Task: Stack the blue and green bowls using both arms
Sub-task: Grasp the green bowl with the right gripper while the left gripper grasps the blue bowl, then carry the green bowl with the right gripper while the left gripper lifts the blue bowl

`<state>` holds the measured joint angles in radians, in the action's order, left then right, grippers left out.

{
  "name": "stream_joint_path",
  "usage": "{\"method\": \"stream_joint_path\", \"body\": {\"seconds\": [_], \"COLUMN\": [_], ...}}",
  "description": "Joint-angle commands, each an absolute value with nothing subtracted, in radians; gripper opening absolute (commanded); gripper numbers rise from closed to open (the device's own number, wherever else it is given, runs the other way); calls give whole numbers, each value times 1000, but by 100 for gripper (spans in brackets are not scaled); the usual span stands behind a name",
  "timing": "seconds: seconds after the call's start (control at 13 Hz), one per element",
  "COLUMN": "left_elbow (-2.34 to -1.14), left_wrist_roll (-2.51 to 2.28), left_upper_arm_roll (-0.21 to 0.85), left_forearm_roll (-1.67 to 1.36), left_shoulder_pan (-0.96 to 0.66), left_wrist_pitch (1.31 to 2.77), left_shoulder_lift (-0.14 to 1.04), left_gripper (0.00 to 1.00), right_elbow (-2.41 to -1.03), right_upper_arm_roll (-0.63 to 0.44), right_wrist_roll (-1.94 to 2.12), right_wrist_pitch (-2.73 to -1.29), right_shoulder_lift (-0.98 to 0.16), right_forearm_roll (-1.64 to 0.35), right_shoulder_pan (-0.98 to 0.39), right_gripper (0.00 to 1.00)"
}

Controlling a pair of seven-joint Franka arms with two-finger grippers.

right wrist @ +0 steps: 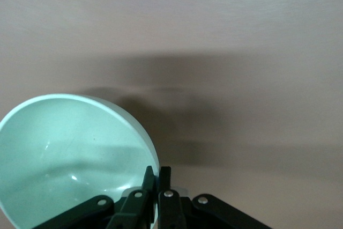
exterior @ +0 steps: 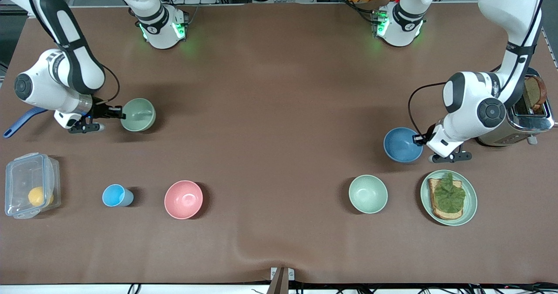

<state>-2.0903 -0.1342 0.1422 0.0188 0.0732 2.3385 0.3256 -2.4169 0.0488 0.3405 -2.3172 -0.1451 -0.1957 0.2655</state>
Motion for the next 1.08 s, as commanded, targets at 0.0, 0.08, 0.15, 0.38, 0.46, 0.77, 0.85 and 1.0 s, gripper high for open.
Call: {"method": "stream_joint_path", "body": {"seconds": [0.0,0.08,0.15,0.38,0.46,0.77,0.85,1.0], "left_elbow": [-1978,-1936,-1901,-1817,-1790,-1752,-1750,-1721], "left_wrist_roll": [-133,-133,-133,-135,-135,-135,-135,-138], "left_upper_arm_roll": [173,175,182,196,205,238,239,255], "left_forearm_roll": [22,20,21,20,20,20,20,18], "left_shoulder_pan": [72,71,71,68,63,64,64,64], "left_wrist_pitch": [2219,2174,2137,2051,2024,1962,1956,1930], "left_shoulder_lift": [321,321,321,319,319,296,284,282], "left_gripper": [0,0,0,0,0,0,0,0], "right_elbow": [-2436,-2434,-2434,-2433,-2425,-2333,-2313,-2299], "right_upper_arm_roll": [51,52,52,54,54,54,52,52], "right_wrist_roll": [137,91,-8,-337,-426,-802,-874,-986], "right_wrist_pitch": [-2216,-2185,-2168,-2155,-2157,-2178,-2200,-2262], "right_shoulder_lift": [-29,-2,23,76,90,66,46,15], "right_forearm_roll": [-219,-221,-222,-227,-229,-239,-261,-262], "right_shoulder_pan": [152,118,71,-105,-154,-389,-444,-521], "right_gripper": [0,0,0,0,0,0,0,0]}}
